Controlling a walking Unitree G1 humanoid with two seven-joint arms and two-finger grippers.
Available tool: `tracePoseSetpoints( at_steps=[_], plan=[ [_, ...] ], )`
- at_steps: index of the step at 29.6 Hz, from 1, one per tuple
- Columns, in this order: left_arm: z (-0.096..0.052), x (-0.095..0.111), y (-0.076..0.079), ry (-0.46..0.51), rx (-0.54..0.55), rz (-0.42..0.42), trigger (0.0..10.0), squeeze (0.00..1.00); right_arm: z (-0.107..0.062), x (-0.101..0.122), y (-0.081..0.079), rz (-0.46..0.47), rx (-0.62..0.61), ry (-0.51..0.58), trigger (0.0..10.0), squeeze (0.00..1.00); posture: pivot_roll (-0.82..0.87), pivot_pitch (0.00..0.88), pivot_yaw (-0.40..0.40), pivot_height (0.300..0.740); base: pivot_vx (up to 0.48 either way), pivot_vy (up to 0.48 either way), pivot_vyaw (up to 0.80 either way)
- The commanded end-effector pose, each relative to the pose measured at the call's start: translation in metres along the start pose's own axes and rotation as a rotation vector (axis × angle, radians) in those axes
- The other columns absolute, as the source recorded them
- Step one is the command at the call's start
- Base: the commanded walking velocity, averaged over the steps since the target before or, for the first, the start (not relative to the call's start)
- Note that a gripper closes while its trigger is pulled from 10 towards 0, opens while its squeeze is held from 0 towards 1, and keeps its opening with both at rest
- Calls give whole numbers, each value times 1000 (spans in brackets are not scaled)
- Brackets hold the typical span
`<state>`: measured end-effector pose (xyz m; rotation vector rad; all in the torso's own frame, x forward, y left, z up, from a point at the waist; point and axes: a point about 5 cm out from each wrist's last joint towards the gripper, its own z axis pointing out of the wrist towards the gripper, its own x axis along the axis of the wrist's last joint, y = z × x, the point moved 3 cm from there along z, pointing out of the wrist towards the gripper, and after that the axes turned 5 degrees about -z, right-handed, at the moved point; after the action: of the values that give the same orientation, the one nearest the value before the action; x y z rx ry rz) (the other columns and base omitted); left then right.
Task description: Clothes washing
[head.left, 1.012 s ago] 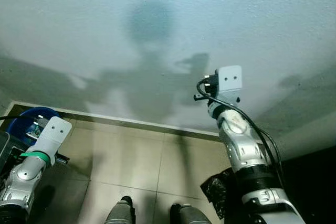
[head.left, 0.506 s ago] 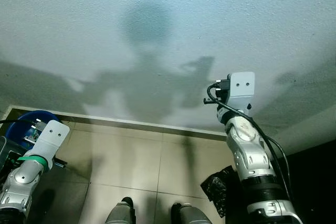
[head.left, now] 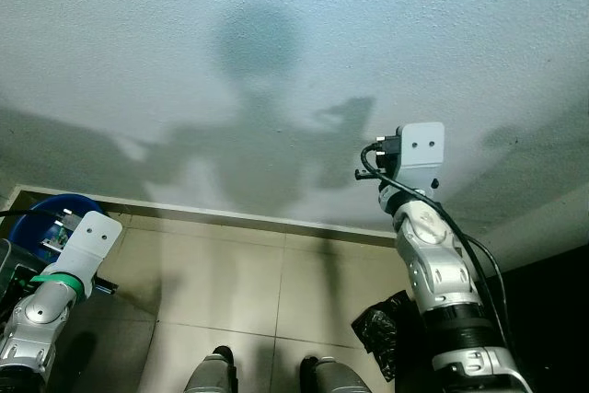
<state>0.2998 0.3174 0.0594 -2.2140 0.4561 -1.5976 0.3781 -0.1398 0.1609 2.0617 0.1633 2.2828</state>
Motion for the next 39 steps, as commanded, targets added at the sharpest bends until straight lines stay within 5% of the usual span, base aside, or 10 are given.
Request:
tracePoseSetpoints(
  at_steps=[1, 39],
  plan=[
    [-9, -17, -7, -53, 20, -17, 10000, 0, -3, -3, 2, 4, -9, -15, 10000, 0, 51, 151, 8, 740, 0, 0, 0],
    [-16, -22, -8, -53, 19, -16, 10000, 0, -6, -10, 10, -2, -25, -39, 10000, 0, 66, 147, 2, 740, 0, 0, 0]
  ],
)
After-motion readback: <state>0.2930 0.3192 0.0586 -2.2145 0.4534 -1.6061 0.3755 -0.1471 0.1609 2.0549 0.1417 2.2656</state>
